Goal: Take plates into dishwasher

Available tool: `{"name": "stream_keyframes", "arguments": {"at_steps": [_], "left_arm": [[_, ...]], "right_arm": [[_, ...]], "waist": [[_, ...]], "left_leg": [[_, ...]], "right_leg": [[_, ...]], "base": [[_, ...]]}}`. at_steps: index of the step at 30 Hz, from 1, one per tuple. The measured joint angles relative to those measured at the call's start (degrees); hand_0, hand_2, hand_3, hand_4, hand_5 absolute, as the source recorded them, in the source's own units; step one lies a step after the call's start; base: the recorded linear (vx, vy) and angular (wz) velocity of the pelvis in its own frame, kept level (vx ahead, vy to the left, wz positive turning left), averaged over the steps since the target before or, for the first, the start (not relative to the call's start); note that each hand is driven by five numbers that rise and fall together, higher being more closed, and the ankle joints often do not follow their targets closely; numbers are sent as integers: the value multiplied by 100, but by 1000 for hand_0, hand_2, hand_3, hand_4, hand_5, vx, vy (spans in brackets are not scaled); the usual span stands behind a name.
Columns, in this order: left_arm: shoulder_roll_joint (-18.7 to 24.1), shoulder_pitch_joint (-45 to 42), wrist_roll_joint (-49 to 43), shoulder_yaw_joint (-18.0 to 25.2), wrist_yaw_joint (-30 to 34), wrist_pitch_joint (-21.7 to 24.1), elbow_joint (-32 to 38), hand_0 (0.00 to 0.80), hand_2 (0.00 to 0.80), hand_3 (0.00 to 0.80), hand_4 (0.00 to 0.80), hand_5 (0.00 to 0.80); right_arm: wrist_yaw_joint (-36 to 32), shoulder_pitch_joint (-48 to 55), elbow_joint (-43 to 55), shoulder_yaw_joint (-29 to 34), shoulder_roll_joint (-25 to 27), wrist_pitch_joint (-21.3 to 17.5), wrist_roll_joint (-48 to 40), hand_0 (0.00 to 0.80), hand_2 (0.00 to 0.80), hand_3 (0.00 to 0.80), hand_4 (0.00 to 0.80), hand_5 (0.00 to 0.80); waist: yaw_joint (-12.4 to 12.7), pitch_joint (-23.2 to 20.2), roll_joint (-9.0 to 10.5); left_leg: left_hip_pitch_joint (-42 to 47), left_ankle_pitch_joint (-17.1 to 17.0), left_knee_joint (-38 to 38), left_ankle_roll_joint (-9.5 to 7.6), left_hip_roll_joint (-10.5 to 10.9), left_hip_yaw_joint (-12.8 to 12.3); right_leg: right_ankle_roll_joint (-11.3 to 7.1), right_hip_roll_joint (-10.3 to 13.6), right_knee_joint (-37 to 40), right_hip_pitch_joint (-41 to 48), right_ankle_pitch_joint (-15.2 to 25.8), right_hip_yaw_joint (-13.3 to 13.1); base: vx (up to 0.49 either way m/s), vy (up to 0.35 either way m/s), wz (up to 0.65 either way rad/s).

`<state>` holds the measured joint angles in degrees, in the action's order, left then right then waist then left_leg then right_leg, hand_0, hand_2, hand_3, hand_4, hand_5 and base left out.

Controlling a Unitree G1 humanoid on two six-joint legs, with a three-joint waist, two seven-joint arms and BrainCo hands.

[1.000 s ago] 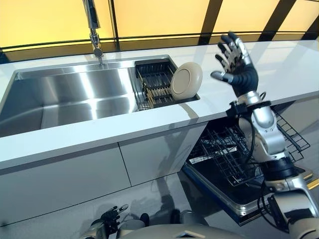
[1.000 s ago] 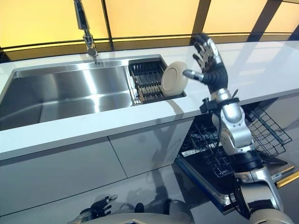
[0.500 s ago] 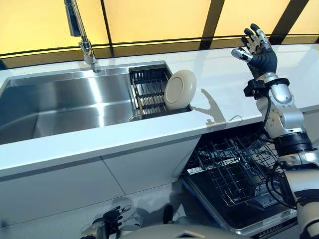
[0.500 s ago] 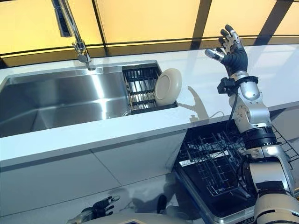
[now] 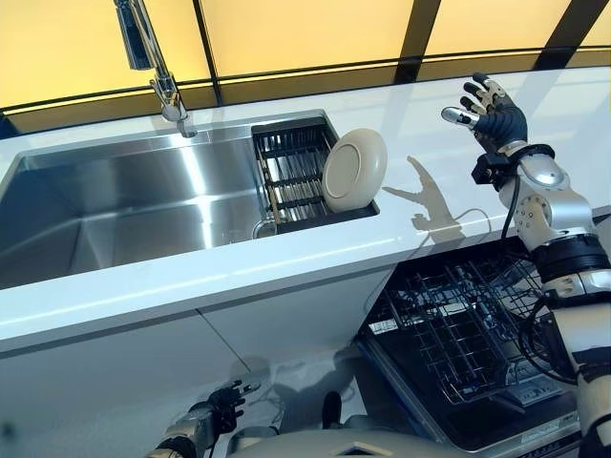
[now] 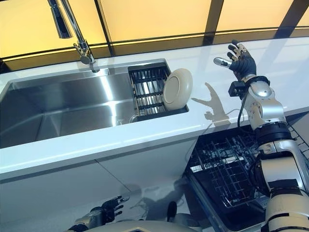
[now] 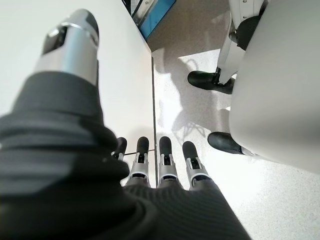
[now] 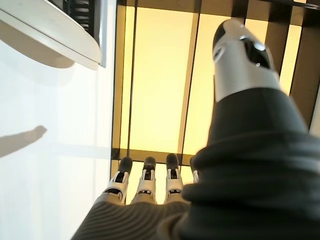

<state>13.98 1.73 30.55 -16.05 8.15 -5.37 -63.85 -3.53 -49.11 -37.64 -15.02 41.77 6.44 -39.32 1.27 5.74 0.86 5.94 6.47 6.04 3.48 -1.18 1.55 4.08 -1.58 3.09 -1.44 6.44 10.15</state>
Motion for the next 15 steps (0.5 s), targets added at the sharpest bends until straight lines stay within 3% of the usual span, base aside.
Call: {"name": "stream_keyframes", "arguments": {"at_steps": [2, 4, 5, 6, 7, 8, 9, 10, 11, 15], "left_arm": [[80, 80, 21, 1, -44, -14, 26, 0, 0, 0, 0, 0], [78, 85, 55, 39, -42, -50, 95, 0, 0, 0, 0, 0], [83, 81, 48, 44, -50, -51, 151, 0, 0, 0, 0, 0], [-13, 83, 37, 35, -57, -50, 181, 0, 0, 0, 0, 0], [-127, 71, 17, -10, -48, -60, 323, 0, 0, 0, 0, 0], [83, 104, 5, -28, -44, -38, 501, 0, 0, 0, 0, 0], [106, 119, -1, -8, -57, -39, 507, 0, 0, 0, 0, 0], [165, 114, -4, -76, -41, -136, 450, 0, 0, 0, 0, 0], [161, 116, 2, -74, -40, -166, 449, 0, 0, 0, 0, 0], [179, 121, 4, -74, -41, -205, 476, 0, 0, 0, 0, 0]], "right_arm": [[-53, -12, -27, -151, -6, 76, 113, 0, 0, 0, 0, 0], [-103, -16, -35, -158, -34, 139, 176, 0, 0, 0, 0, 0], [-122, -19, -46, -207, -74, 171, 225, 0, 0, 0, 0, 0], [-172, -95, -126, -364, -40, 207, 289, 0, 0, 0, 0, 0], [-218, -261, -272, -394, 78, 302, 344, 0, 0, 0, 0, 0], [-242, -264, -467, -431, 20, 317, 397, 0, 0, 0, 0, 0], [-302, -256, -583, -463, -43, 345, 434, 0, 0, 0, 0, 0], [-421, -265, -661, -557, -105, 479, 458, 0, 0, 0, 0, 0], [-474, -307, -645, -547, -95, 487, 487, 0, 0, 0, 0, 0], [-609, -309, -601, -558, -21, 521, 490, 0, 0, 0, 0, 0]], "waist": [[139, 185, 214], [271, 259, 265], [290, 303, 337], [316, 307, 107], [362, 316, -471], [465, 380, -11], [409, 441, 40], [409, 406, 153], [425, 398, 131], [392, 317, 26]], "left_leg": [[-579, 39, 1231, 68, 56, -313], [-950, -87, 1870, -57, 39, -496], [-945, -120, 1605, -105, 125, -470], [-821, -269, 823, -214, -105, -452], [-782, -406, 277, 93, -759, -370], [-717, -383, 363, 380, -522, -530], [-706, -414, 401, 339, -511, -531], [-692, -580, 107, 155, -456, -645], [-654, -652, -118, 66, -418, -631], [-424, -763, -904, -18, -327, -538]], "right_leg": [[69, 116, 40, 40, -48, -23], [66, 172, 207, 160, -52, -20], [34, 222, 216, 153, -84, -38], [-24, 2, -154, 52, -231, 15], [250, -412, -1710, -246, -752, 125], [257, -23, -2425, -334, -1924, -136], [316, -32, -2400, -259, -1912, -75], [229, -16, -2038, -133, -1709, -92], [175, -17, -1751, -37, -1578, -96], [304, -69, -819, 477, -1103, -62]], "base": [[67, -16, -18], [119, 99, -31], [134, 139, -22], [149, 156, -15], [137, 157, -26], [98, 118, -3], [107, 168, 14], [102, 176, 27], [111, 188, 20], [83, 107, 9]]}}
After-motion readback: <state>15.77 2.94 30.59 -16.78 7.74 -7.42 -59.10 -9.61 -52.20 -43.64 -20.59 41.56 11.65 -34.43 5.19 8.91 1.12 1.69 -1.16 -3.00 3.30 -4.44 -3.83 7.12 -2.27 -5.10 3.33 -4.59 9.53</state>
